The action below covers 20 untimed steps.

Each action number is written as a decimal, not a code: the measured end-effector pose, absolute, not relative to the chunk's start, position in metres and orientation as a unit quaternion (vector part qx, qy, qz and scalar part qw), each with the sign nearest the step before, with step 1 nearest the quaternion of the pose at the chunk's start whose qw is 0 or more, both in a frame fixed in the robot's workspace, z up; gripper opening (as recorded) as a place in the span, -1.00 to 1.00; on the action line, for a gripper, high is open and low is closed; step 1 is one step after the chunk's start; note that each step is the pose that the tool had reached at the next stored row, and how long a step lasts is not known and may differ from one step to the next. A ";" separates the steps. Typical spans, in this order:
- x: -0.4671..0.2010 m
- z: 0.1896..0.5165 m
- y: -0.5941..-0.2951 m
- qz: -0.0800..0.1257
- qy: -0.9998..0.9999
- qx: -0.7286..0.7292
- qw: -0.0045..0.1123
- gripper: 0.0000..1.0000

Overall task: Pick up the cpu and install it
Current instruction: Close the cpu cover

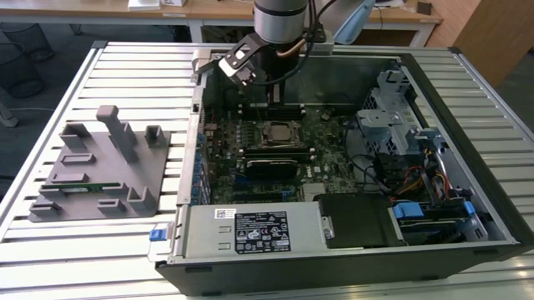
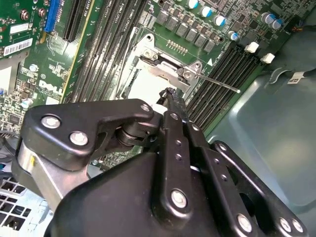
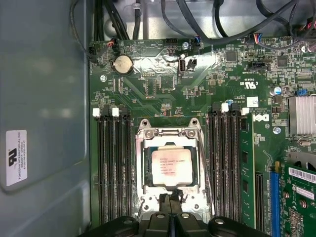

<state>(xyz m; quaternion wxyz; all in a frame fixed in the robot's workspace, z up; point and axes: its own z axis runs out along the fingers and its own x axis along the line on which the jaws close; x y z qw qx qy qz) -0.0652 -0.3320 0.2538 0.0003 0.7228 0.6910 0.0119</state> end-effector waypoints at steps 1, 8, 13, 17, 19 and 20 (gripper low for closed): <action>-0.065 0.254 -0.332 0.012 0.691 0.723 0.000 -0.79; -0.066 0.260 -0.332 0.012 0.691 0.723 0.000 -0.79; -0.066 0.263 -0.332 0.012 0.691 0.723 0.001 -0.79; -0.066 0.266 -0.332 0.012 0.691 0.723 0.001 -0.79; -0.066 0.267 -0.332 0.012 0.691 0.723 0.001 -0.79; -0.066 0.268 -0.332 0.012 0.691 0.723 0.001 -0.79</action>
